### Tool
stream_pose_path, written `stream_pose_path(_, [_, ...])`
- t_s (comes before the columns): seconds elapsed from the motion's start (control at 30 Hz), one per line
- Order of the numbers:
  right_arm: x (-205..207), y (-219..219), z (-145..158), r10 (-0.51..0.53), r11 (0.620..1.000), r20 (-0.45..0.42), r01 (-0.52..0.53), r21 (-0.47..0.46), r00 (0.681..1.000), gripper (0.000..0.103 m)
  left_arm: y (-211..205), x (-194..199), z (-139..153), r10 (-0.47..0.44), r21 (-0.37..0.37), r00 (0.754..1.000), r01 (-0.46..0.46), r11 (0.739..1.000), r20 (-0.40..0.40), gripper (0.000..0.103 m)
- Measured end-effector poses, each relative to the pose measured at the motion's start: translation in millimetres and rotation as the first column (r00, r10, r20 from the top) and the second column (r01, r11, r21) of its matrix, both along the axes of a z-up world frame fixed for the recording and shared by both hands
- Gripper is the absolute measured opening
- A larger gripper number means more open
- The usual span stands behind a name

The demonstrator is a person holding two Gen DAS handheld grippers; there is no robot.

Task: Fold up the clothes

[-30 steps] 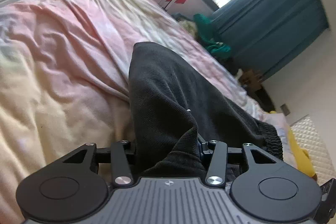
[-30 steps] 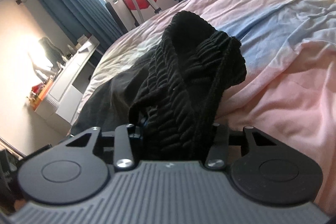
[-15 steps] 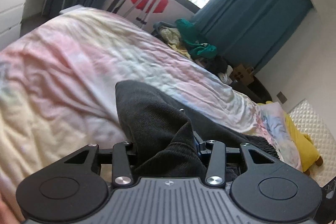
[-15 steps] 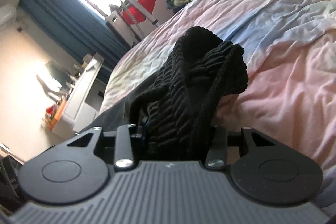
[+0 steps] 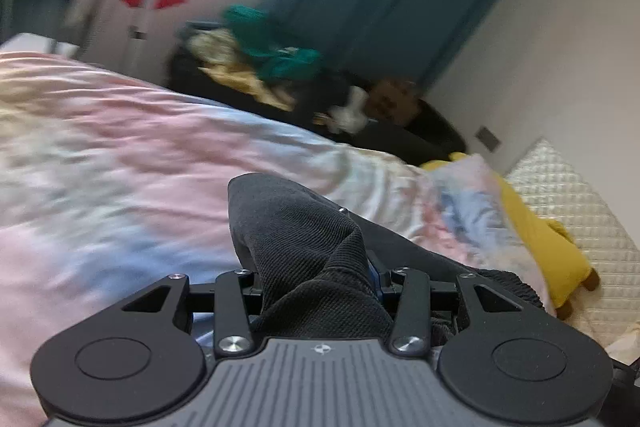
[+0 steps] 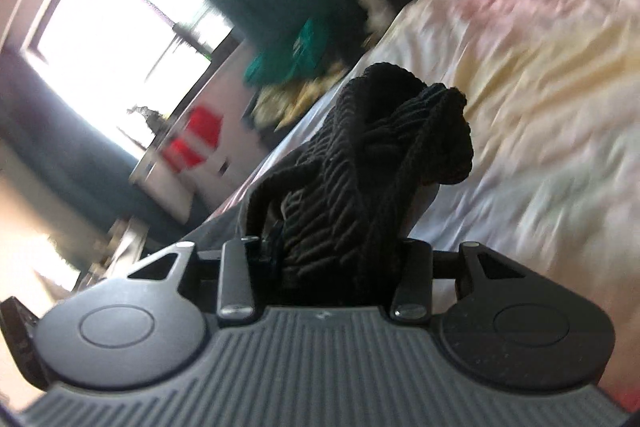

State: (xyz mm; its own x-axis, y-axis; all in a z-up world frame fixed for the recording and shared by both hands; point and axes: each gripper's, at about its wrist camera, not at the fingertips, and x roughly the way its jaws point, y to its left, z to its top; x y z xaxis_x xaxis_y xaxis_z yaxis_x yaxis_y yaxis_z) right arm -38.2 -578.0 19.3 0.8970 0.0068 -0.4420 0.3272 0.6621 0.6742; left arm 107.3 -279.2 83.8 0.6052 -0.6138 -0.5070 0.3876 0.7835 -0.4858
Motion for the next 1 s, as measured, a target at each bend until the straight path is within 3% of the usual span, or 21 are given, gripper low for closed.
stream_pose_path(0.13, [27.8, -60.1, -15.4, -0.083, 0.994, 0.026, 0.085, -0.065, 0.996, 0.044, -80.9, 54.2, -32.4, -0.063, -0.031, 0.998, 0.062, 0.998, -0.011, 0.044])
stream_pose_path(0.27, [44.4, -90.7, -61.5, -0.134, 0.986, 0.028, 0.136, -0.095, 0.991, 0.044, -131.7, 94.4, -79.8, -0.123, -0.013, 0.992, 0.122, 0.992, -0.009, 0.044])
stream_pose_path(0.43, [42.3, -74.8, -140.8, -0.134, 0.989, -0.119, 0.125, -0.08, 0.984, 0.046, -133.6, 99.3, -160.8, -0.236, 0.128, 0.971, 0.237, 0.963, -0.025, 0.047])
stream_pose_path(0.53, [29.9, -59.6, -172.2, -0.17, 0.984, -0.112, 0.162, -0.078, 0.979, 0.052, -120.9, 87.2, -186.7, -0.28, 0.184, 0.959, 0.269, 0.945, 0.034, 0.052])
stream_pose_path(0.63, [26.6, -64.6, -175.5, -0.202, 0.979, -0.116, 0.203, -0.005, 0.972, 0.06, -120.5, 79.8, -182.1, -0.267, 0.207, 0.962, 0.252, 0.945, 0.05, 0.054])
stream_pose_path(0.77, [15.4, -71.1, -163.7, -0.228, 0.964, -0.166, 0.246, 0.099, 0.959, 0.065, -119.8, 62.5, -153.7, -0.25, 0.288, 0.966, 0.223, 0.931, 0.059, 0.058])
stream_pose_path(0.87, [-7.3, -64.0, -137.0, -0.242, 0.96, -0.2, 0.264, 0.091, 0.95, 0.068, -105.6, 36.6, -120.2, -0.264, 0.313, 0.962, 0.229, 0.922, 0.073, 0.061])
stream_pose_path(1.0, [-34.7, -42.3, -88.3, -0.228, 0.972, -0.172, 0.233, 0.014, 0.958, 0.067, -81.4, -10.8, -63.8, -0.282, 0.346, 0.946, 0.214, 0.914, 0.159, 0.07])
